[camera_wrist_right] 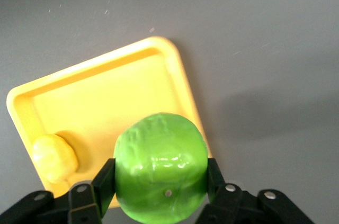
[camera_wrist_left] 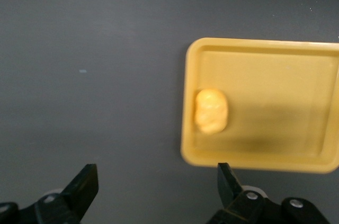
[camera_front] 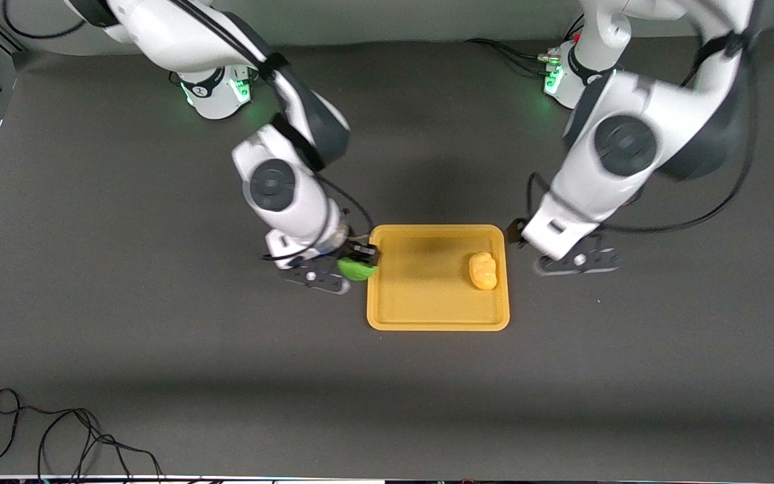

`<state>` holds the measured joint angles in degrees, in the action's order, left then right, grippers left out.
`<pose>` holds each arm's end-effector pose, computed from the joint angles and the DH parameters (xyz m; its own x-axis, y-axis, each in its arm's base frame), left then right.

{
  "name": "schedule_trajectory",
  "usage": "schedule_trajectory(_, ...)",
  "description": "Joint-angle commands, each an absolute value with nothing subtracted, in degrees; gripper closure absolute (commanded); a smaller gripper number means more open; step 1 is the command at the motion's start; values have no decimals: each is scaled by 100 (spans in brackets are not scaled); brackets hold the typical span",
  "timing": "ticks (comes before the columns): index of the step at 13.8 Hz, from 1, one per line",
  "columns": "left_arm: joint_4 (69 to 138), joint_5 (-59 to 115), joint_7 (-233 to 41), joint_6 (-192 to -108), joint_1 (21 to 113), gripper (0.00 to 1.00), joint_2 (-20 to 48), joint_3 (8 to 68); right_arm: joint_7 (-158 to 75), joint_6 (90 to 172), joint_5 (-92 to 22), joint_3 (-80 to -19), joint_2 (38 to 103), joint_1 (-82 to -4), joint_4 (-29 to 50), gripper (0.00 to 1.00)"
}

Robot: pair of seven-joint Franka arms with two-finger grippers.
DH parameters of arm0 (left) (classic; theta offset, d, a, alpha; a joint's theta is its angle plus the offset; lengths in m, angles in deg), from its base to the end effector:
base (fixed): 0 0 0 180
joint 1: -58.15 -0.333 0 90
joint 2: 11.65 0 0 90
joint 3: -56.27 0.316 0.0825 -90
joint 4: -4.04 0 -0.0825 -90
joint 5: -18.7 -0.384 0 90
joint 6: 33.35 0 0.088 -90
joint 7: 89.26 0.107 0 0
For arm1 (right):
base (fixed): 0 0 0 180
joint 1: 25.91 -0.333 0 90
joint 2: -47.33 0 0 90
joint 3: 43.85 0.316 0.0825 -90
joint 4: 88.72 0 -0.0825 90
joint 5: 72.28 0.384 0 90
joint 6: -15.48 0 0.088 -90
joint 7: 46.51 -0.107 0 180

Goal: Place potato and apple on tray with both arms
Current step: 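Lower the apple onto the tray with the right gripper while the left withdraws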

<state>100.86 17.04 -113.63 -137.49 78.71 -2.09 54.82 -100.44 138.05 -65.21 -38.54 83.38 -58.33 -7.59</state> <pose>0.5661 -0.2253 0.4915 0.9991 0.0343 -0.0259 0.0333 -0.9987 -0.0376 0.5821 0.4401 0.3417 0.9337 -0.3491 -0.0800 -0.3578 -0.9186 -0.1679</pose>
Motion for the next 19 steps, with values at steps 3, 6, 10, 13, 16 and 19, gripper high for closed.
schedule_trajectory(3, 10704, 1677, -10231, -13496, 6829, 0, -1199, 5486, -11223, 13852, -7059, -3980, 10197, -6466, -2754, 74)
schedule_trajectory(6, 10766, 1694, -9727, -13442, 6221, 0, -1341, 5486, -11304, 14037, -7166, -3971, 10568, -6650, -2781, 74)
schedule_trajectory(10, 10783, 1738, -9269, -13452, 5912, 0, -1411, 5495, -11339, 14388, -7158, -3971, 10630, -6686, -2782, 69)
schedule_trajectory(13, 10766, 1747, -9269, -13766, 5920, 0, -1464, 5495, -11330, 14397, -7167, -3980, 10604, -6695, -2711, 0)
schedule_trajectory(16, 10643, 1738, -9260, -13777, 5921, 0, -1543, 5495, -11164, 13830, -7367, -3989, 10149, -6634, -2369, 0)
schedule_trajectory(19, 10660, 1738, -9287, -13672, 5955, 0, -1570, 5477, -9815, 12474, -7598, -3989, 8903, -6101, -1712, 0)
